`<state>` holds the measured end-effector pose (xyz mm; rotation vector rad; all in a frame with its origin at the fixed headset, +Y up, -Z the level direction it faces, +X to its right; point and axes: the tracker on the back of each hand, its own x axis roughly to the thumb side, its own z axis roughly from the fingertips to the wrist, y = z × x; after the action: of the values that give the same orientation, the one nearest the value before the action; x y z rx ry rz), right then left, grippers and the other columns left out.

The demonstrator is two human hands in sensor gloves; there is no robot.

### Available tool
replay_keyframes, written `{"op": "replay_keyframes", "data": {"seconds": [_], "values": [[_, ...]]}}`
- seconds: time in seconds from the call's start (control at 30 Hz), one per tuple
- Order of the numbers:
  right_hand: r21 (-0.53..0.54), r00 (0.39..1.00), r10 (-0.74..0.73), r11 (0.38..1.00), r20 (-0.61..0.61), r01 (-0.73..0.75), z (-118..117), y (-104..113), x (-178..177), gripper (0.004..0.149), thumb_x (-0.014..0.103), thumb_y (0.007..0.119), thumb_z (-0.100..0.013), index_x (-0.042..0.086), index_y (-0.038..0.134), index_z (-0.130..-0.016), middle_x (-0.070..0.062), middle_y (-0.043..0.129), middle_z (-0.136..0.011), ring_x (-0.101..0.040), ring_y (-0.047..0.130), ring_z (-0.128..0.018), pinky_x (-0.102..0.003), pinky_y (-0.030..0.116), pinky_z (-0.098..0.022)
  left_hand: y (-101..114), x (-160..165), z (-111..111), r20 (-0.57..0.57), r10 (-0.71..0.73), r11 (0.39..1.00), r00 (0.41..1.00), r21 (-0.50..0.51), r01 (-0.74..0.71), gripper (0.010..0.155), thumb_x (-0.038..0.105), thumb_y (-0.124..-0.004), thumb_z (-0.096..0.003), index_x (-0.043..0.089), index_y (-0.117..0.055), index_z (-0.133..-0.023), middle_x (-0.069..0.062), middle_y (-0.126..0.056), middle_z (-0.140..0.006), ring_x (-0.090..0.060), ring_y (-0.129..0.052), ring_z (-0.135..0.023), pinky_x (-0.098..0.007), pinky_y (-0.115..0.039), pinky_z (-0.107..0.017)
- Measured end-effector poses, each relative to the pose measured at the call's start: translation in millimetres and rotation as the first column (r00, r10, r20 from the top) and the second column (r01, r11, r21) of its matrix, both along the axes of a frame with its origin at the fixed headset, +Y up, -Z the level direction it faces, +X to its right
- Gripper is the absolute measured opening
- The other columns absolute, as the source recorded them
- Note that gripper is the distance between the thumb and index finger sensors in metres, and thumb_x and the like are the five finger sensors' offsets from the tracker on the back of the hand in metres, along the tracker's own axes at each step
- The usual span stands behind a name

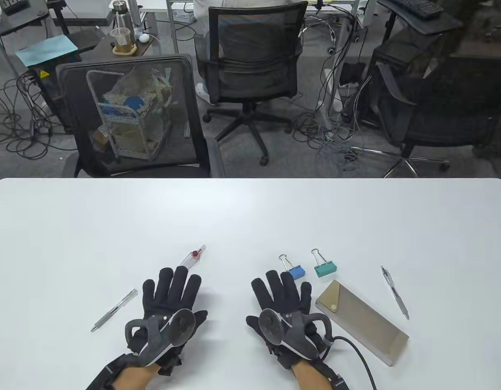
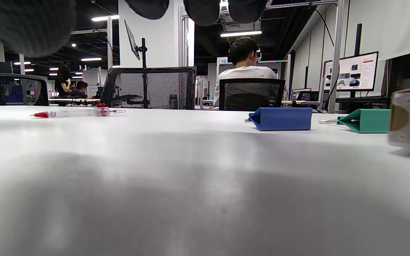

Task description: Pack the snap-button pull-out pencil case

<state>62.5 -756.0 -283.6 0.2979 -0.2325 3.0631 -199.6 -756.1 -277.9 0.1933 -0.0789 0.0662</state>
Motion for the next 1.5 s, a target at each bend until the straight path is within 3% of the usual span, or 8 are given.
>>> {"op": "replay_keyframes", "data": {"seconds": [0.8, 0.97, 1.23, 1.5], "values": [[-0.029, 1.0, 0.004, 1.0, -0.013, -0.005, 1.3, -3.6, -4.8, 0.083, 0.073, 0.066, -0.037, 0.046, 0.033, -0.108, 0.004, 0.031, -0.123, -0.032, 0.036, -0.112, -0.067, 0.032, -0.075, 8.5, -6.8, 7.2, -0.006, 0.021, 0.999, 1.0, 0.031, -0.02, 0.087, 0.066, -0.074, -0.0336, 0.05, -0.034, -0.109, 0.015, -0.023, -0.123, -0.024, -0.022, -0.123, -0.062, -0.022, -0.087], [-0.033, 1.0, -0.006, 0.999, -0.003, 0.006, 1.2, 5.2, -0.8, 0.083, 0.072, 0.067, -0.037, 0.045, 0.033, -0.108, 0.004, 0.034, -0.123, -0.032, 0.038, -0.111, -0.068, 0.032, -0.075, 10.9, -9.8, 9.1, -0.008, 0.032, 0.999, 0.999, 0.031, -0.032, 0.087, 0.066, -0.074, -0.0336, 0.05, -0.034, -0.109, 0.015, -0.024, -0.123, -0.024, -0.022, -0.123, -0.062, -0.022, -0.087], [-0.132, 0.982, 0.084, 0.989, 0.168, -0.062, -1.2, 27.5, 59.5, 0.087, 0.072, 0.071, -0.035, 0.044, 0.033, -0.108, 0.002, 0.032, -0.123, -0.035, 0.037, -0.111, -0.069, 0.032, -0.074, 12.3, -12.4, 7.8, -0.013, 0.042, 0.999, 0.999, 0.021, -0.042, 0.087, 0.066, -0.074, -0.0336, 0.05, -0.034, -0.109, 0.015, -0.024, -0.123, -0.024, -0.022, -0.123, -0.062, -0.022, -0.087], [-0.335, 0.904, 0.163, 0.942, 0.396, -0.024, -9.7, 18.2, 145.5, 0.095, 0.069, 0.081, -0.031, 0.038, 0.035, -0.109, -0.005, 0.038, -0.122, -0.038, 0.046, -0.109, -0.068, 0.04, -0.075, 12.6, -12.9, 6.7, -0.014, 0.042, 0.999, 0.999, -0.001, -0.042, 0.087, 0.066, -0.074, -0.0337, 0.05, -0.034, -0.109, 0.015, -0.025, -0.123, -0.025, -0.021, -0.123, -0.062, -0.022, -0.087]]}}
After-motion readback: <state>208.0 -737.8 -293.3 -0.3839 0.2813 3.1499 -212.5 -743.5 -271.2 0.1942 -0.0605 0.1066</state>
